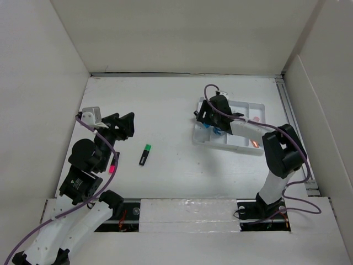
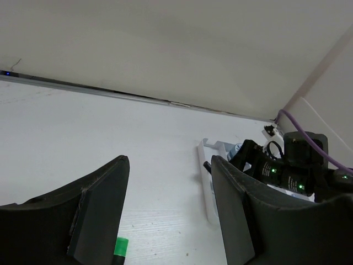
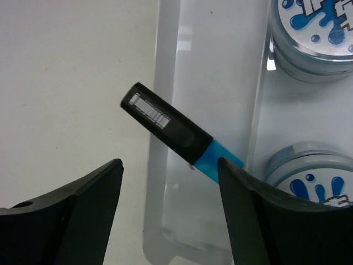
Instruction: Organize the desk
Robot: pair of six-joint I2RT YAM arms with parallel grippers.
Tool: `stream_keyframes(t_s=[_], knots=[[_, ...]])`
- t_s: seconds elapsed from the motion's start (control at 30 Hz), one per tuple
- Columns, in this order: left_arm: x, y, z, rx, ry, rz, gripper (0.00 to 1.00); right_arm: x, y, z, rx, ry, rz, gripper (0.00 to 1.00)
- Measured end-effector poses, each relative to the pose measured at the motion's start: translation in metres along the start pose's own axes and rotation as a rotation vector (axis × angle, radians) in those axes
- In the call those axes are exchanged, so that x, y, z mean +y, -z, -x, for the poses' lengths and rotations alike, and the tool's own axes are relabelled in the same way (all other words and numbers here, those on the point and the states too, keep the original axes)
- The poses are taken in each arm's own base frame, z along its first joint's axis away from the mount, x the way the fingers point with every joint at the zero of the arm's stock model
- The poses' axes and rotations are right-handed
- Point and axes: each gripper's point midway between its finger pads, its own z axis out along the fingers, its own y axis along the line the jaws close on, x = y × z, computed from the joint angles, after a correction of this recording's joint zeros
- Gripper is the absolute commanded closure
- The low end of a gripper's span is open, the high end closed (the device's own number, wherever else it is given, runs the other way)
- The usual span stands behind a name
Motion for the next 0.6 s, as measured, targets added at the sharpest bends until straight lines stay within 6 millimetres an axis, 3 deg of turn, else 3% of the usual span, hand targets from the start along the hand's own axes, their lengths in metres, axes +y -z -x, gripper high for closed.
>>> stream_keyframes(t_s=[0.13, 0.2, 0.27, 0.37, 0.47, 0.53, 0.6], knots=[[0.000, 0.000, 0.000, -0.001, -0.001, 0.001, 0.43, 0.018, 0.007, -0.003, -0.021, 0.017, 0.020, 0.15], [0.000, 0.000, 0.000, 0.000, -0.002, 0.000, 0.43, 0.039, 0.013, -0.015, -0.016, 0.052, 0.055, 0.28], [0.000, 0.000, 0.000, -0.001, -0.002, 0.000, 0.43, 0.073, 0.022, -0.033, 0.000, 0.095, 0.115, 0.39], [0.000, 0.000, 0.000, -0.001, -0.002, 0.000, 0.43, 0.138, 0.036, -0.072, 0.043, 0.170, 0.240, 0.33], [0.000, 0.000, 0.001, -0.002, -0.002, 0.000, 0.44, 0.198, 0.043, -0.125, 0.098, 0.254, 0.336, 0.22], [0.000, 0.001, 0.001, -0.004, -0.001, -0.001, 0.44, 0.224, 0.042, -0.161, 0.132, 0.309, 0.362, 0.21], [0.000, 0.002, 0.002, -0.007, 0.000, -0.003, 0.44, 0.236, 0.041, -0.198, 0.171, 0.368, 0.363, 0.21]])
